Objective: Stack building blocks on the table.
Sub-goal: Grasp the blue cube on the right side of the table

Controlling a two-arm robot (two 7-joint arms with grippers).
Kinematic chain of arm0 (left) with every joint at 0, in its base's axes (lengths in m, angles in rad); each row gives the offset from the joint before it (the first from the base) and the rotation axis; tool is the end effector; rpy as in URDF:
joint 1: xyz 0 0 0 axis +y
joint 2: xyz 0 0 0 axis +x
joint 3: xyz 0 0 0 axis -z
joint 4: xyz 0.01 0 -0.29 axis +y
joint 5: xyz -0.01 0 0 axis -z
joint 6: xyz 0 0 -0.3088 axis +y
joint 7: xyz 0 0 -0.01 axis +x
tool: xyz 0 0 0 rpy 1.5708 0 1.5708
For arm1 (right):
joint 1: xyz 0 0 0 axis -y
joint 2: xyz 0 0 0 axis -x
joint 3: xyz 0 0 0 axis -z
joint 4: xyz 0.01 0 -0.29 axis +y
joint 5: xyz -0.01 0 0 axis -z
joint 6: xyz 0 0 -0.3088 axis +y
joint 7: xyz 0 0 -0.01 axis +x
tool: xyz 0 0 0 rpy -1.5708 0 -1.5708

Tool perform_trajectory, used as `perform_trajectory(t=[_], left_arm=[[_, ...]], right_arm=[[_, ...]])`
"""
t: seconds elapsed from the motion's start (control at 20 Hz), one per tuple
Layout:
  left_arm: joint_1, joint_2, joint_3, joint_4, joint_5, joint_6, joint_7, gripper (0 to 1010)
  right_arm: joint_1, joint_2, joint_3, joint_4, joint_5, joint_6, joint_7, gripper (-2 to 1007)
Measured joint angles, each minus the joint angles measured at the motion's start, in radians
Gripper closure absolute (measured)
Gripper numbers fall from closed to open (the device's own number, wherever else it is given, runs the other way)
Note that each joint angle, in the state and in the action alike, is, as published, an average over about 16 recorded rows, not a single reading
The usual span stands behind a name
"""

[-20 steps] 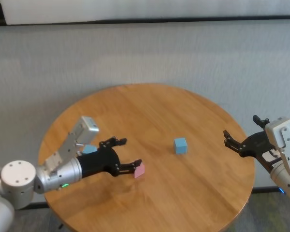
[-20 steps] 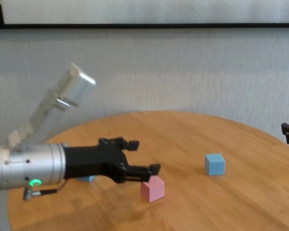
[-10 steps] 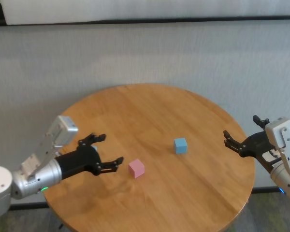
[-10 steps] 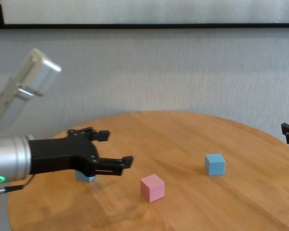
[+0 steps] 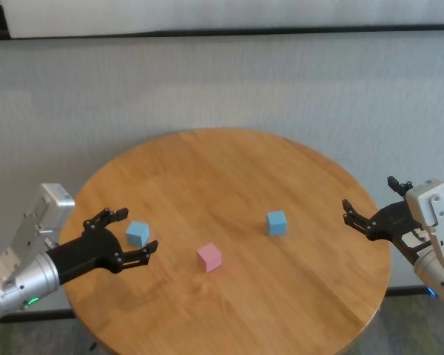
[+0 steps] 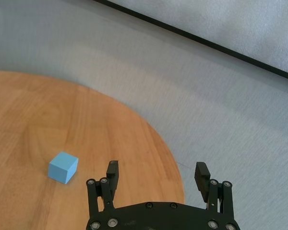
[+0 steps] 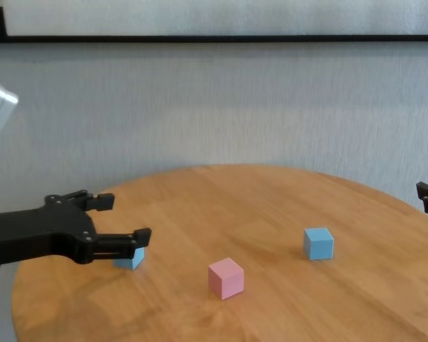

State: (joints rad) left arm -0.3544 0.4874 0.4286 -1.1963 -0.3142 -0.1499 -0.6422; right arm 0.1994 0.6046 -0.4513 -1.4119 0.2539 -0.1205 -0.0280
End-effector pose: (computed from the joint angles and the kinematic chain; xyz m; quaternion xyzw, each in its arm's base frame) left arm 0.4066 0.0831 -0.3029 0.1215 -0.0571 0.3443 0.9292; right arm 0.3581 -0.0827 -0.3023 -0.1415 -0.1324 -0.5799 0.7913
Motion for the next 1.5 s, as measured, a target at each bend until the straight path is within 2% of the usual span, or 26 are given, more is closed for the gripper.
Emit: perform_trajectory(t=[0.2,0.4,0.6,0.85,1.0,1.15,1.5], left_arm=[[0.017,0.016,-0.015,-0.014,-0.013,0.002,0.002,10],[0.022,0.023,-0.02,-0.018,-0.016,0.003,0.004,10],[0.022,0.024,-0.019,-0.018,-0.015,0.004,0.003,10],[0.019,0.02,-0.018,-0.013,-0.016,0.001,0.0,10],[0.017,0.018,-0.018,-0.01,-0.016,-0.001,-0.001,10],[0.016,0.017,-0.018,-0.008,-0.017,-0.002,-0.003,10],[0.015,0.015,-0.017,-0.006,-0.018,-0.005,-0.004,10]], right_arm=[[-0.004,0.002,0.002,-0.013,0.001,0.002,0.007,5],[-0.017,0.007,0.006,-0.055,0.015,0.02,0.027,5],[-0.037,0.008,0.012,-0.112,0.039,0.055,0.049,5],[-0.064,-0.001,0.019,-0.186,0.072,0.118,0.071,5],[-0.076,-0.016,0.019,-0.211,0.087,0.158,0.075,5],[-0.081,-0.038,0.016,-0.214,0.091,0.189,0.072,5],[-0.068,-0.104,0.013,-0.166,0.091,0.241,0.059,5]])
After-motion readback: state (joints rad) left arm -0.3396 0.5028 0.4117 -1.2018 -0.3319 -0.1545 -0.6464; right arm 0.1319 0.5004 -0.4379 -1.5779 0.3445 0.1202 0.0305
